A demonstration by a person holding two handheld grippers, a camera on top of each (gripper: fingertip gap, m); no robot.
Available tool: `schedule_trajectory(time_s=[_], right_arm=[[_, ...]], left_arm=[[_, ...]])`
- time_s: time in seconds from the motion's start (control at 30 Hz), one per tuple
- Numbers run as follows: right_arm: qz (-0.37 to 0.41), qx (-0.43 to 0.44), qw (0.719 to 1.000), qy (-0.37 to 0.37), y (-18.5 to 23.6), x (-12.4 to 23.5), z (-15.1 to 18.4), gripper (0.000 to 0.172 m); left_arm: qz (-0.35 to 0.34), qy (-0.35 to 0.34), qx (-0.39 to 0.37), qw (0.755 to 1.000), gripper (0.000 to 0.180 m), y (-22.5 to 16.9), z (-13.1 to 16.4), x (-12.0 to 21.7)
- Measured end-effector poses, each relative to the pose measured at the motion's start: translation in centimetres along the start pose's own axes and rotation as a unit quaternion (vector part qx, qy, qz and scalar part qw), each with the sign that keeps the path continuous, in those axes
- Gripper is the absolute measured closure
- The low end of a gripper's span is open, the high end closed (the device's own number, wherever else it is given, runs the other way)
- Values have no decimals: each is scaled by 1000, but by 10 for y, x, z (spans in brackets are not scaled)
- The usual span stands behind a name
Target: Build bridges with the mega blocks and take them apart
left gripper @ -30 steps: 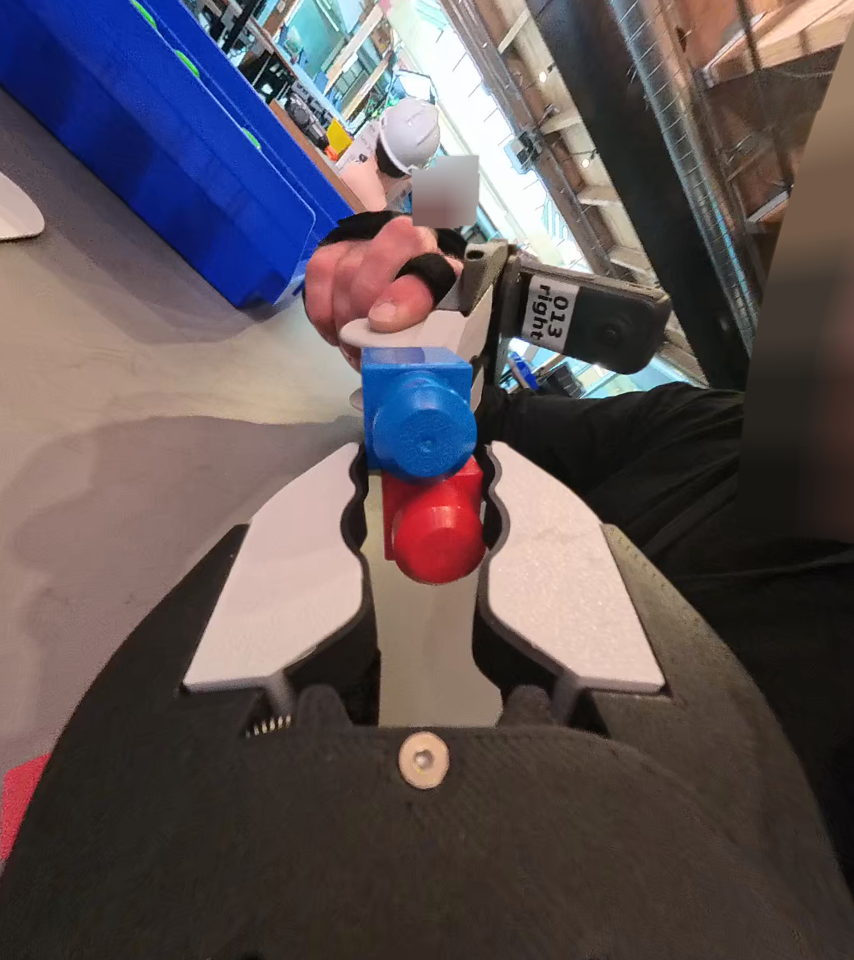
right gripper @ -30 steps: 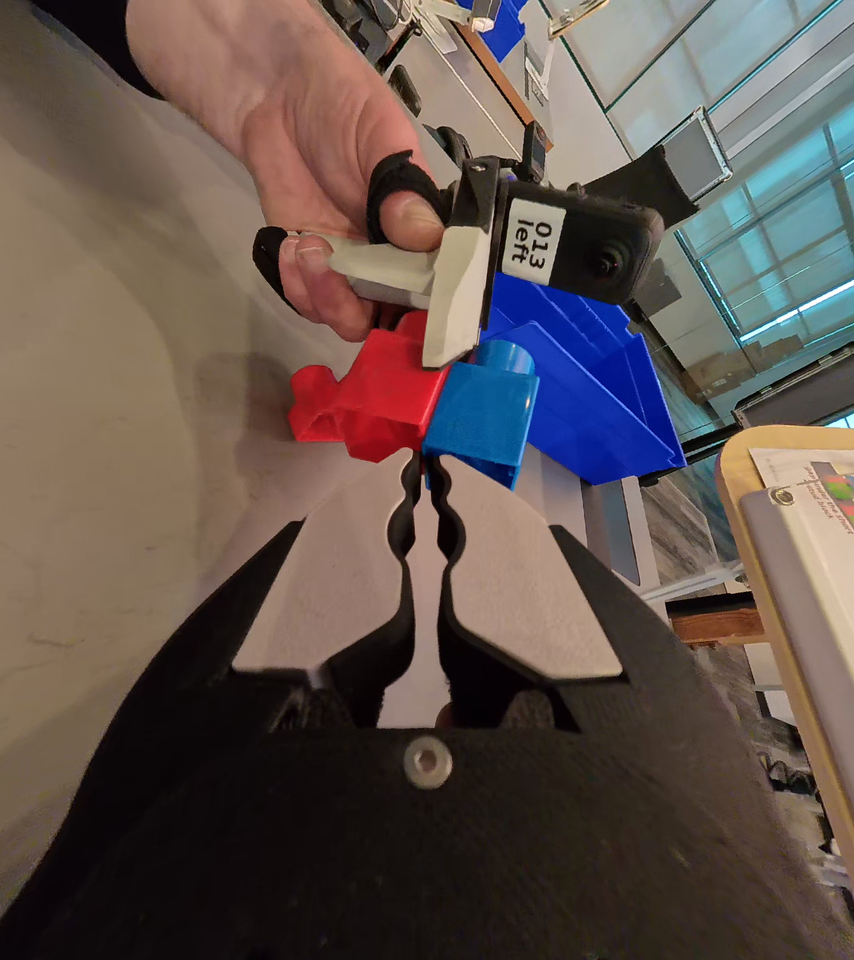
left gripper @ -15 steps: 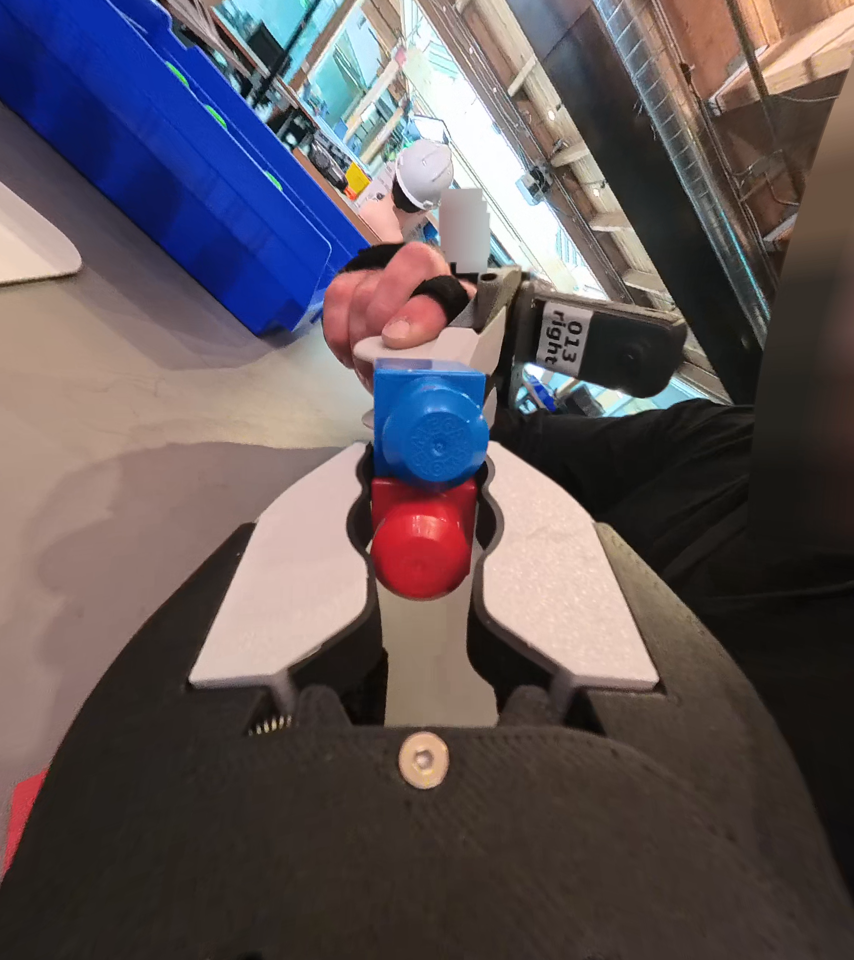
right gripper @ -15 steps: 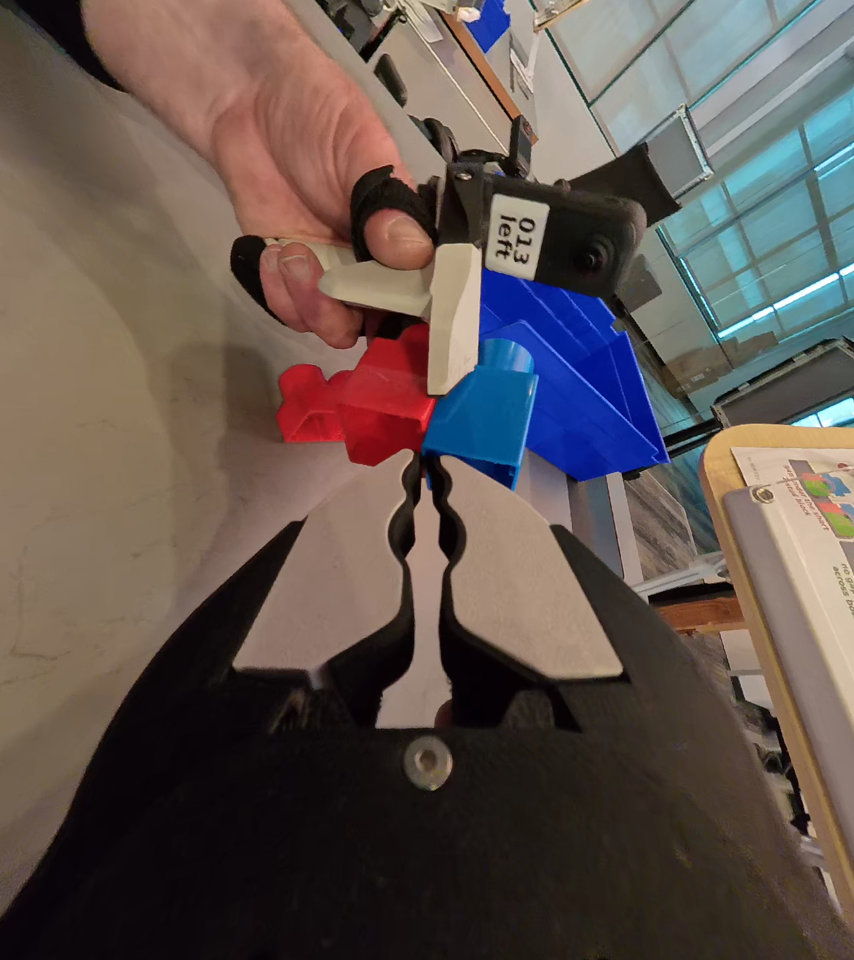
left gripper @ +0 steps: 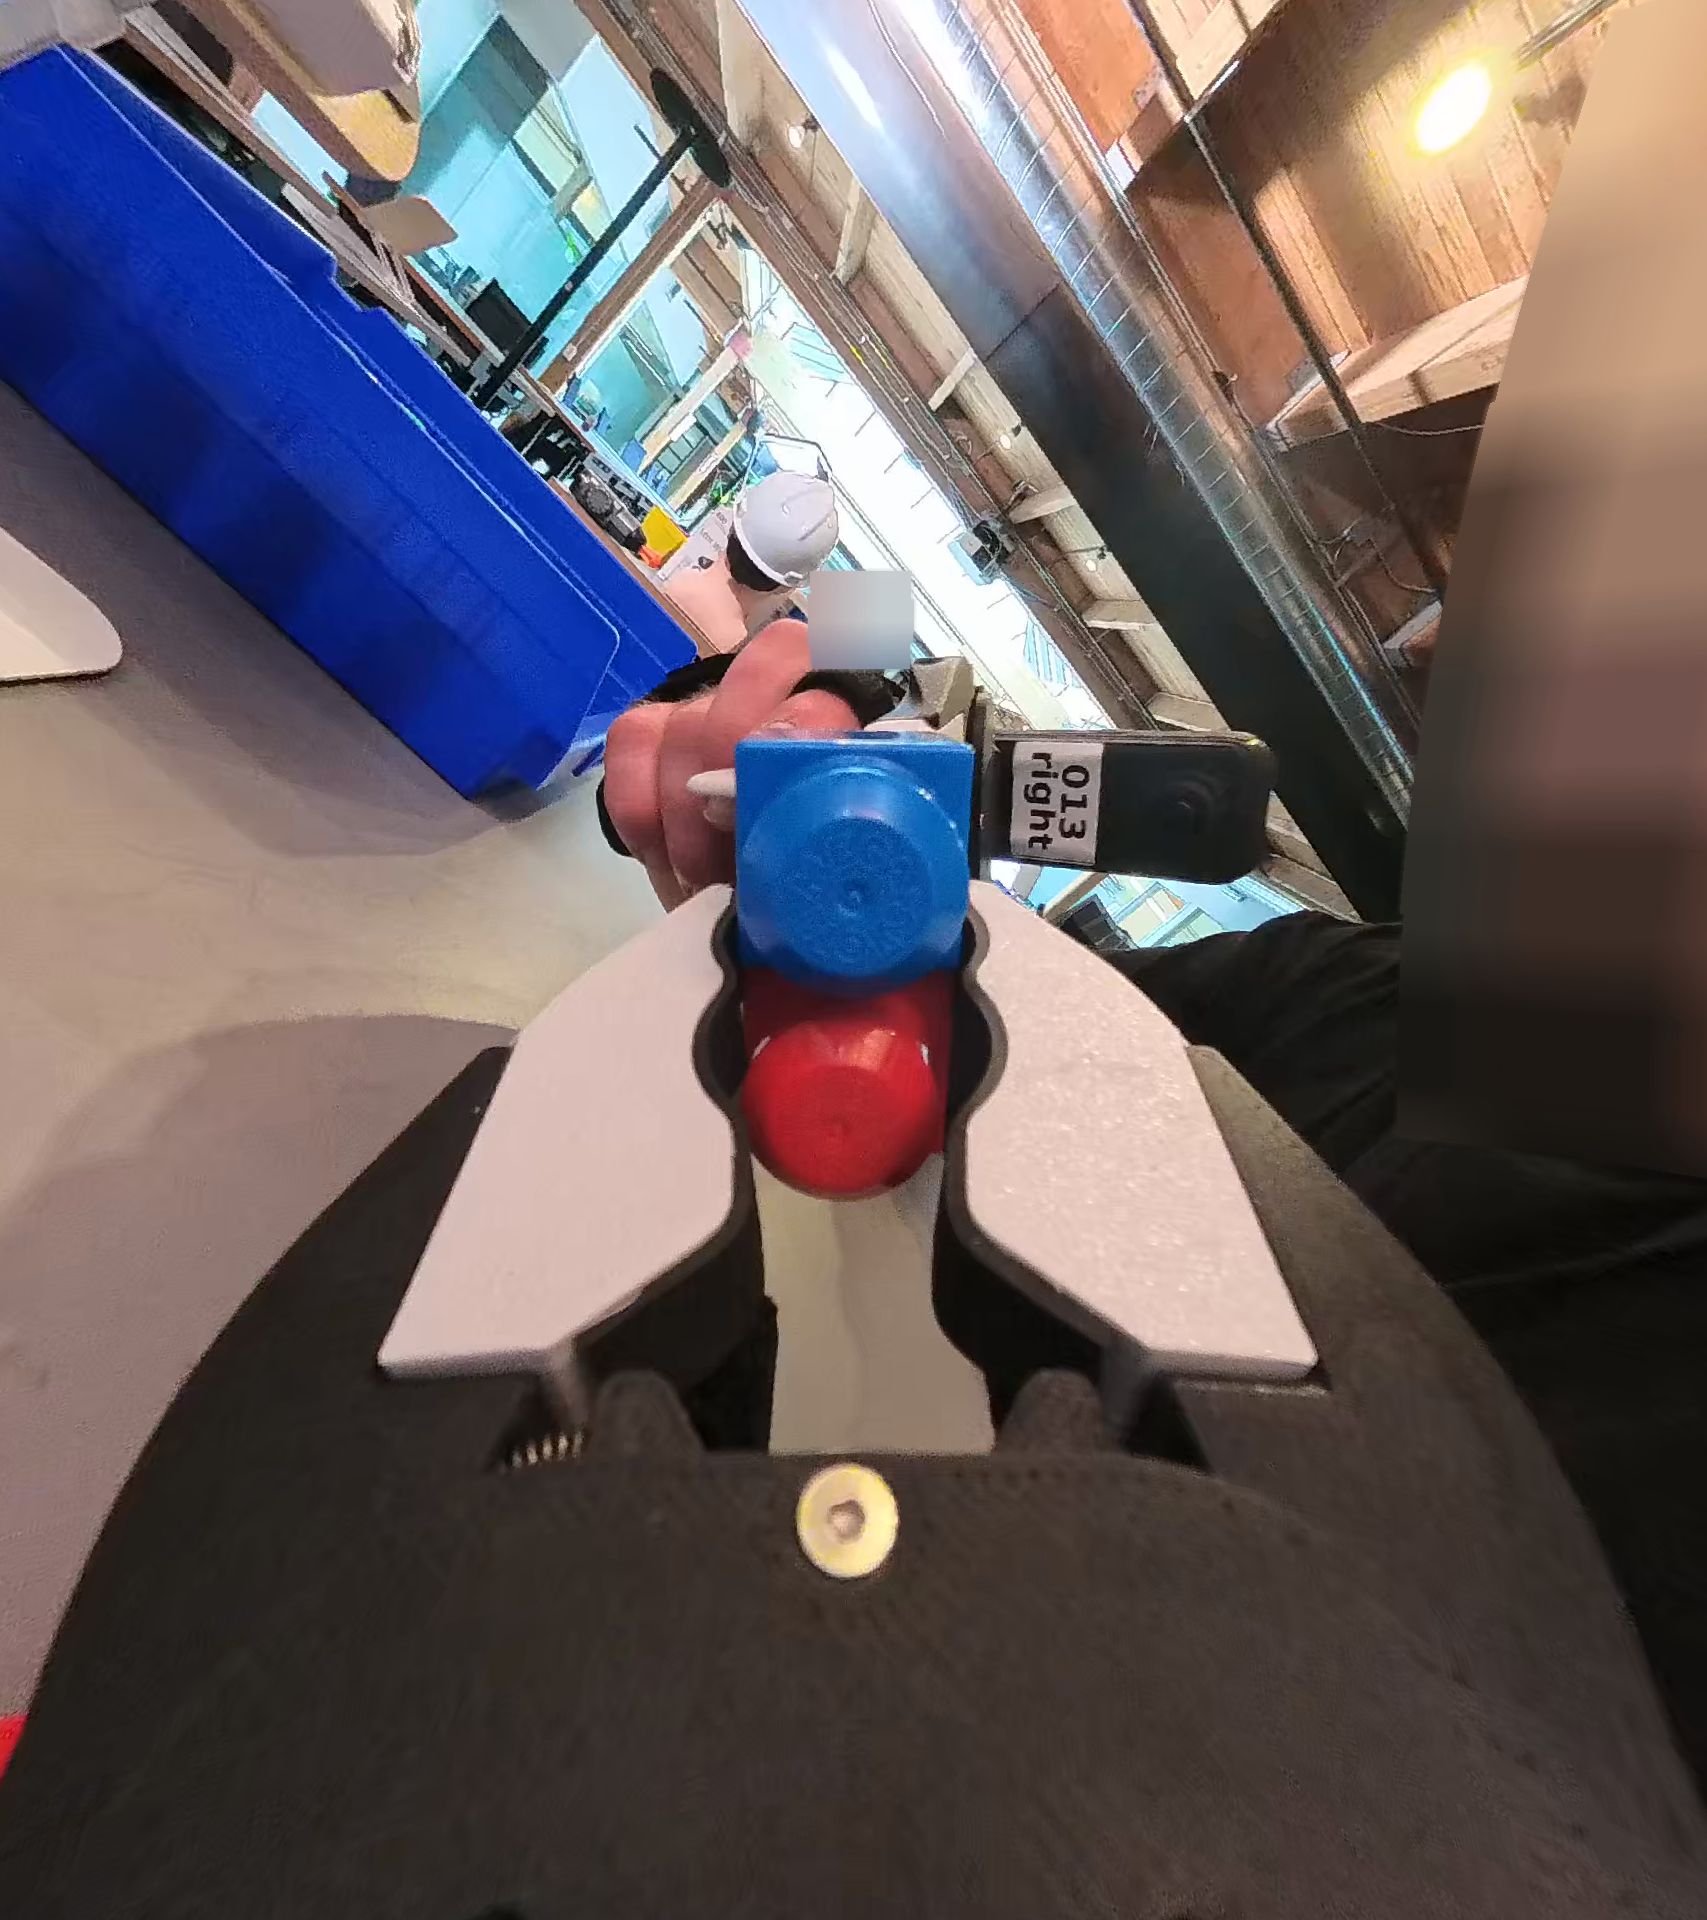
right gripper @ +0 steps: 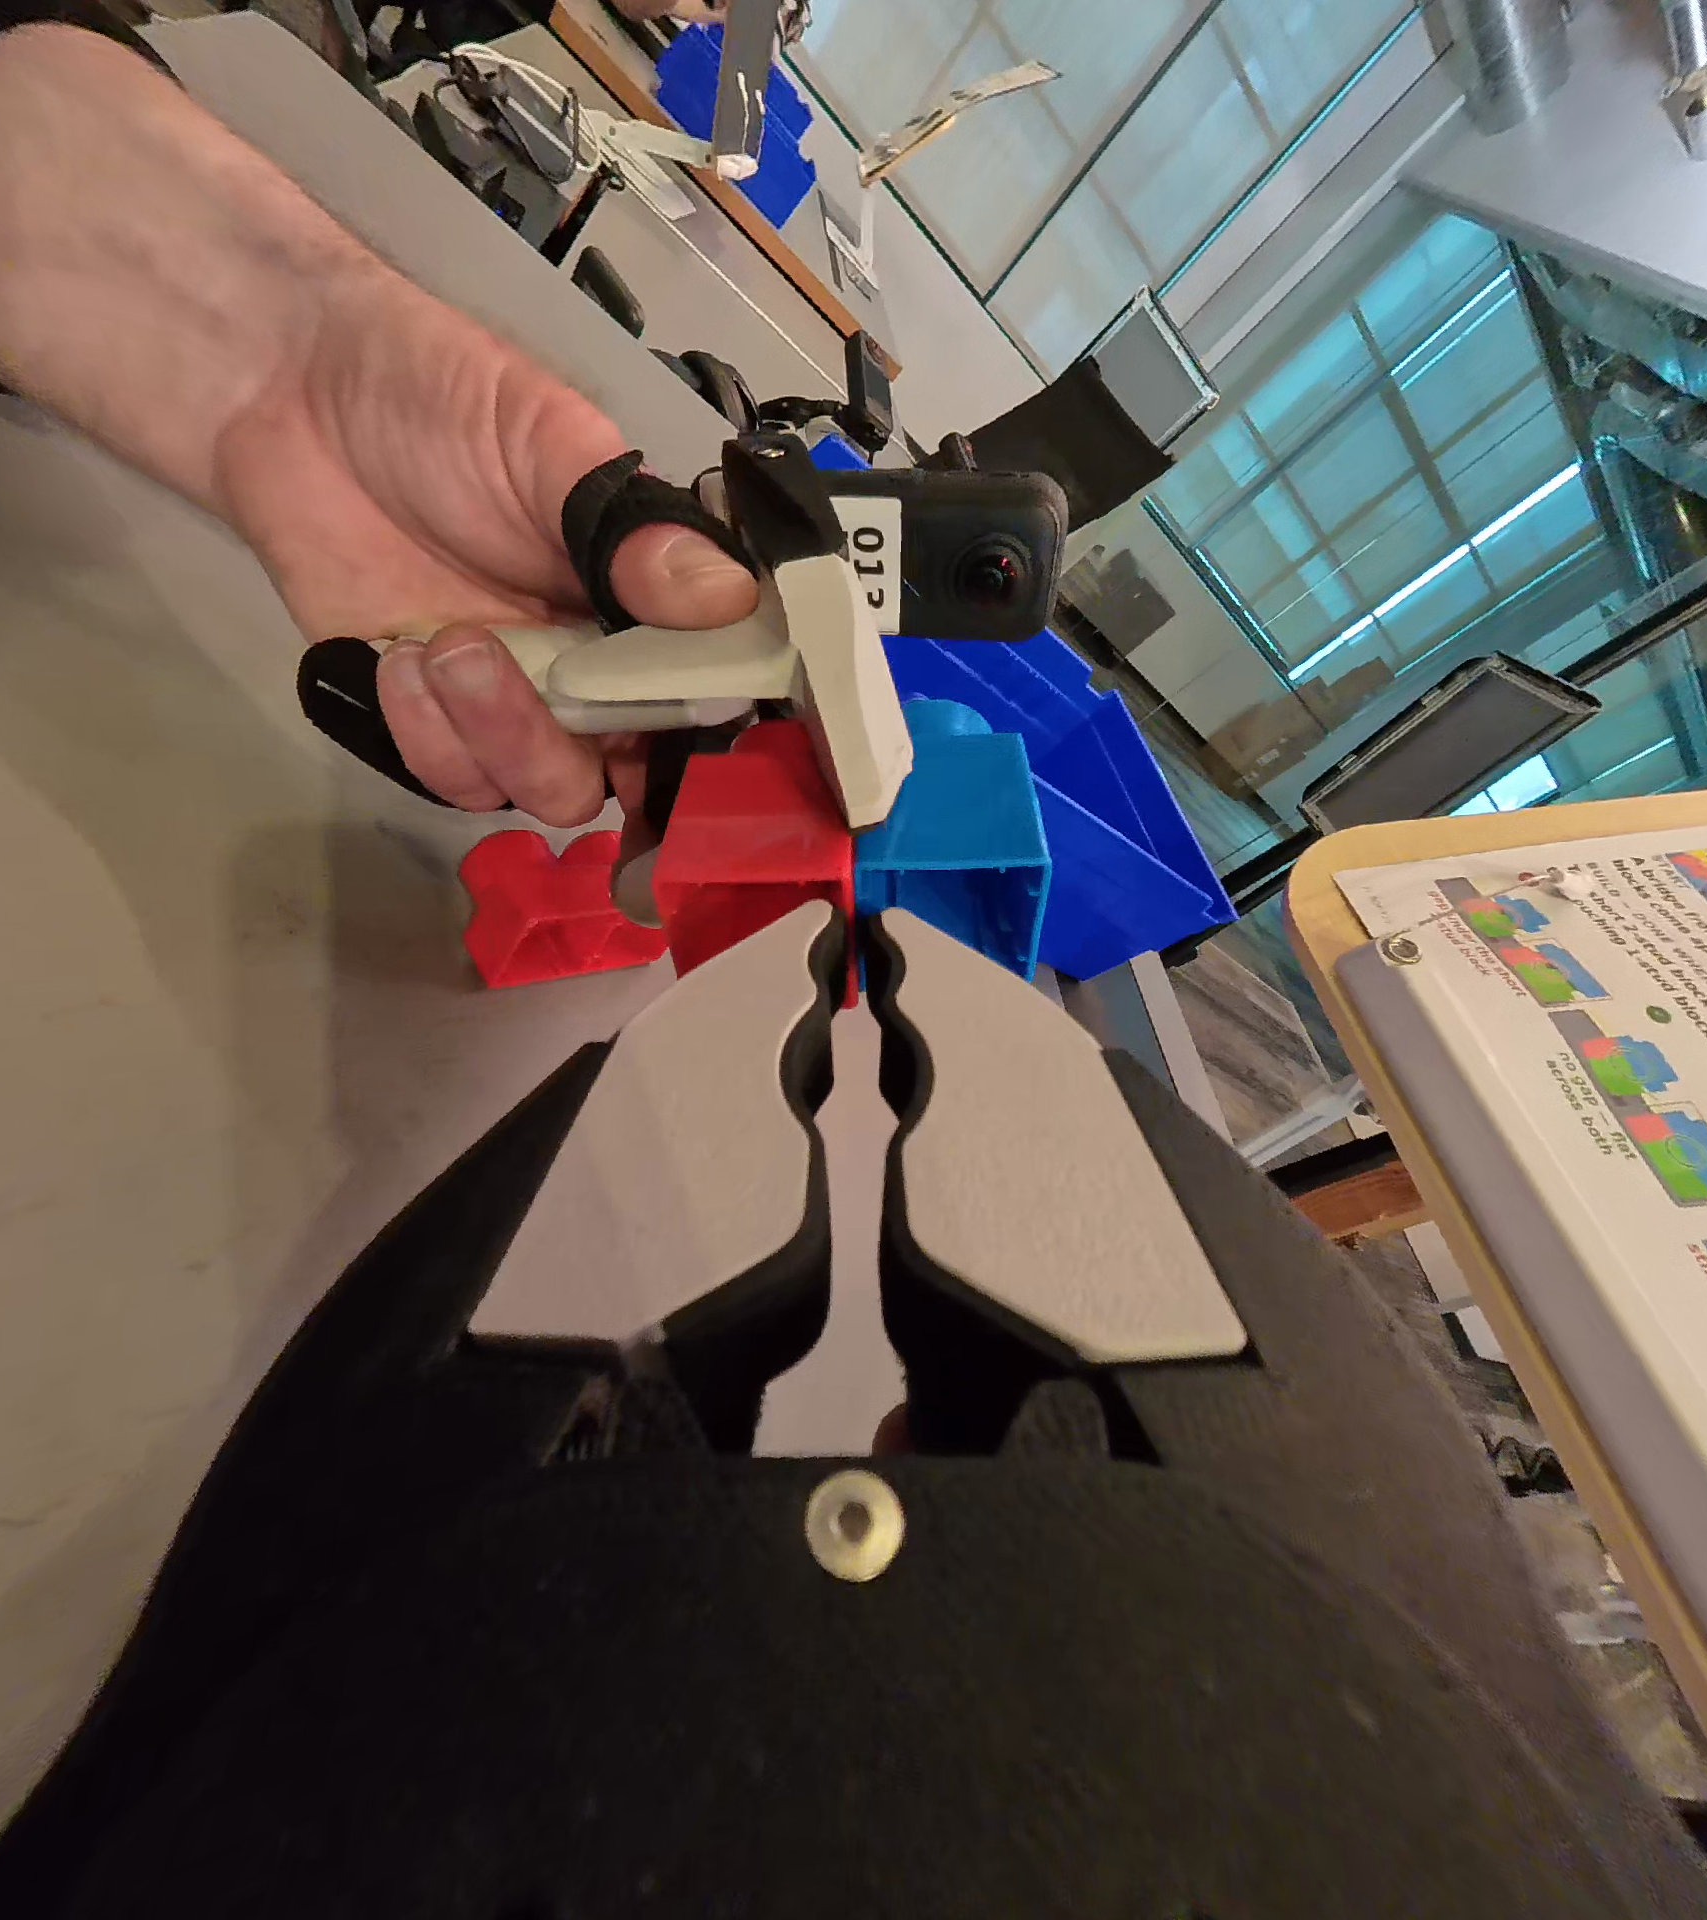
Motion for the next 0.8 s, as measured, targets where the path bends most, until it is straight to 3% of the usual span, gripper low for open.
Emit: schedule_trajectory(time_s=[0.8], right_arm=[[27,35,999,-23,2,2,-6,167]], left_arm=[[28,-28,-16,999,145,-4,-4,0]])
Point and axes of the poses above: each gripper's, where its closed fingertips meet, x back along the fingers, z out of its underside, y = z × x across the jaws, the point moved 8 cm from there along x, back along the fingers, and after that the axes turned 10 degrees about -y, right-handed, at the moved point
